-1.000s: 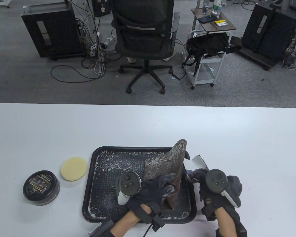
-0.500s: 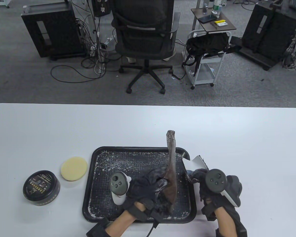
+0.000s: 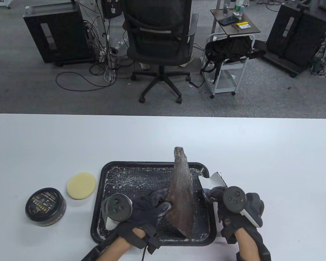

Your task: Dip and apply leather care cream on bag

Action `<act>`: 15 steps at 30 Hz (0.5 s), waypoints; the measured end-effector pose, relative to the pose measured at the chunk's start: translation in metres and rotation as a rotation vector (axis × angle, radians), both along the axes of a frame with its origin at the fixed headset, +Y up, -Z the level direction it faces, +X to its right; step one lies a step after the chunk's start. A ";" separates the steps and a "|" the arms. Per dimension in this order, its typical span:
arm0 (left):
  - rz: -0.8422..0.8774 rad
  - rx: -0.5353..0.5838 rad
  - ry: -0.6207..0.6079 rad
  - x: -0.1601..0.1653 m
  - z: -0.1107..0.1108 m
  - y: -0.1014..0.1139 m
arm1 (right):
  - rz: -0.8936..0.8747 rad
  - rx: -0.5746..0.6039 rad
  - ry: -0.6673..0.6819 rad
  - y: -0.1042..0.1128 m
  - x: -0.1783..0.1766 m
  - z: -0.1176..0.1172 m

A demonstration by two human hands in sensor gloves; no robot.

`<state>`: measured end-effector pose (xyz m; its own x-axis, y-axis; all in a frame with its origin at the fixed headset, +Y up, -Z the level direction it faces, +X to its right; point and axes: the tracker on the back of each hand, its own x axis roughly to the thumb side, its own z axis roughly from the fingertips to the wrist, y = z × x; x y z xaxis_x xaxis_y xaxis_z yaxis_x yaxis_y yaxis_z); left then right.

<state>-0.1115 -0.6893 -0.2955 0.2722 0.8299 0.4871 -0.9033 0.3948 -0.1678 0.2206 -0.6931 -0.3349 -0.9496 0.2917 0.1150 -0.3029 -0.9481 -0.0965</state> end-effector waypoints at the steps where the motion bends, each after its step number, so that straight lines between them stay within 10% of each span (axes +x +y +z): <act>1: -0.016 -0.010 0.008 -0.006 0.000 -0.001 | 0.000 0.000 0.001 0.000 0.000 0.000; 15: -0.472 -0.294 0.169 -0.079 0.005 -0.056 | 0.025 0.000 0.028 -0.003 -0.011 0.002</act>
<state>-0.1904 -0.7452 -0.2902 0.6999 0.6932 0.1720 -0.6643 0.7202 -0.1999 0.2100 -0.6958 -0.3327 -0.9529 0.2679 0.1421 -0.2817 -0.9555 -0.0881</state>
